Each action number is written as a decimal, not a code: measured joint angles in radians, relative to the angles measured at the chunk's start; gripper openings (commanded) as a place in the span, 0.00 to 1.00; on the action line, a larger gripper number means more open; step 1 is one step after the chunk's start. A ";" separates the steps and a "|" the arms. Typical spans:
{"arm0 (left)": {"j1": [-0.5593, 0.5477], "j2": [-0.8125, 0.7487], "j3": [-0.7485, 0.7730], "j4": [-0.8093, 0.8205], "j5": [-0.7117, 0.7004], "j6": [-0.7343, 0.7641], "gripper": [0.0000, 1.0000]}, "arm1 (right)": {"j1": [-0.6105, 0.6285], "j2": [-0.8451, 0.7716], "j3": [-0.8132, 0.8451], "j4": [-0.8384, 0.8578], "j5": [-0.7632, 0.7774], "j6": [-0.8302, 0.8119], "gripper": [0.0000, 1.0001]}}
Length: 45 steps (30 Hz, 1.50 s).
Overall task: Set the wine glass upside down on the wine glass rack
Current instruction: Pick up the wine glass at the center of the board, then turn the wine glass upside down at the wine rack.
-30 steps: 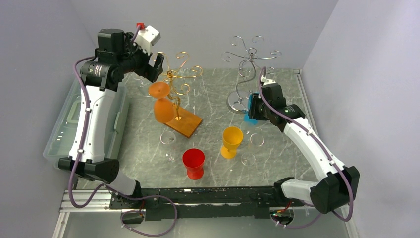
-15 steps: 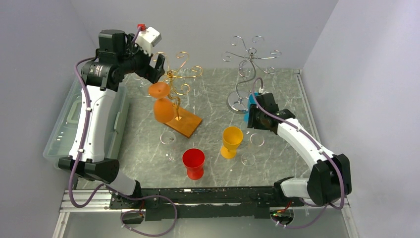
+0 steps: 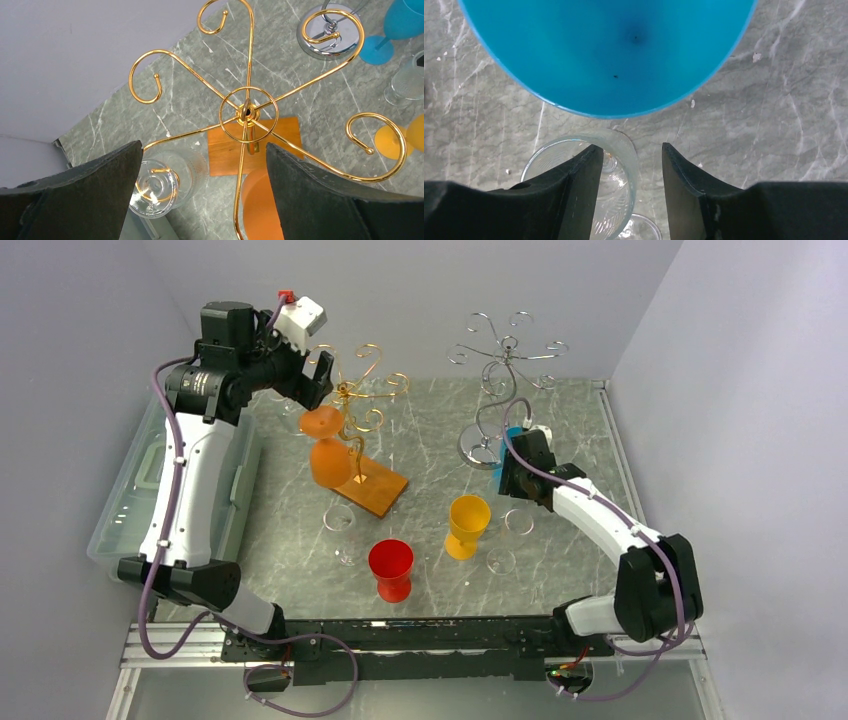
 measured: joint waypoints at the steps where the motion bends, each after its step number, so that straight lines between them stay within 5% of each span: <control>1: 0.000 -0.001 0.000 0.000 0.000 0.000 0.99 | 0.000 0.003 -0.006 0.010 0.000 0.003 0.49; 20: 0.000 -0.017 -0.006 -0.001 0.000 0.004 0.99 | 0.000 -0.020 -0.050 0.045 -0.069 0.004 0.34; 27: 0.000 -0.026 -0.006 -0.001 0.009 0.008 0.99 | 0.000 0.009 -0.051 0.030 -0.084 -0.003 0.00; 37: 0.000 -0.028 -0.005 -0.017 0.056 0.003 0.99 | -0.001 -0.079 0.245 -0.084 -0.107 -0.029 0.00; 45: 0.000 -0.044 -0.006 -0.051 0.160 -0.009 0.94 | 0.021 -0.256 0.430 -0.068 -0.300 0.003 0.00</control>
